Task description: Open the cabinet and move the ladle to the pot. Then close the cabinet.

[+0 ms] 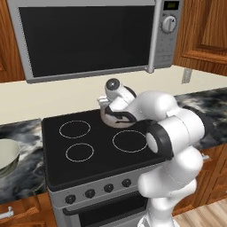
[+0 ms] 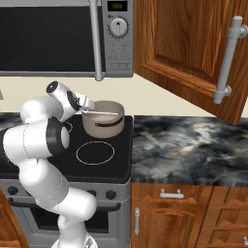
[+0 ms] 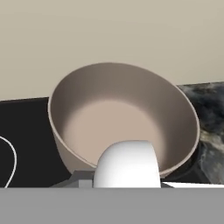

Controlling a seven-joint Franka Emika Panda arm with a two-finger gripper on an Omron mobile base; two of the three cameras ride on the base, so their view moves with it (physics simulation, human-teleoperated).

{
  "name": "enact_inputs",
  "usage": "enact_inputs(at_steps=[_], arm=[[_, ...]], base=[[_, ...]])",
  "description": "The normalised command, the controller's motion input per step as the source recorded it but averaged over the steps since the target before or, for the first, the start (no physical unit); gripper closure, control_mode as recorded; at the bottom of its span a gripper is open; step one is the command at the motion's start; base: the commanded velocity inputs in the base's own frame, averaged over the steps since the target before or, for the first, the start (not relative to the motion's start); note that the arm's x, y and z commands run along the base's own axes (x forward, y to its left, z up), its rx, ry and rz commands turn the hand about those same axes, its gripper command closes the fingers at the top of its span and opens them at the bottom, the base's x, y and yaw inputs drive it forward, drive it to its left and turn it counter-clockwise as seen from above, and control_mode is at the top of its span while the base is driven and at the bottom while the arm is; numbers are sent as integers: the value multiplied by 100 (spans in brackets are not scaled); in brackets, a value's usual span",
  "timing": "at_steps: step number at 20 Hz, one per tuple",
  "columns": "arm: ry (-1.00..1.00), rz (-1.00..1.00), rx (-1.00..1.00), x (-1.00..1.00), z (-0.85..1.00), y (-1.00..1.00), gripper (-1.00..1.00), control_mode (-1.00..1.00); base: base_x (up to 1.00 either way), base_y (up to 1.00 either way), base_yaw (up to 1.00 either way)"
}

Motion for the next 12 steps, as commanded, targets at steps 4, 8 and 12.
enact_inputs(at_steps=[4, 8, 12], arm=[[0, 0, 0, 36, -3, 0, 100, -100], [0, 0, 0, 31, -3, 0, 100, -100], [0, 0, 0, 28, -11, 0, 100, -100]], base=[[0, 0, 0], [0, 0, 0], [0, 0, 0]])
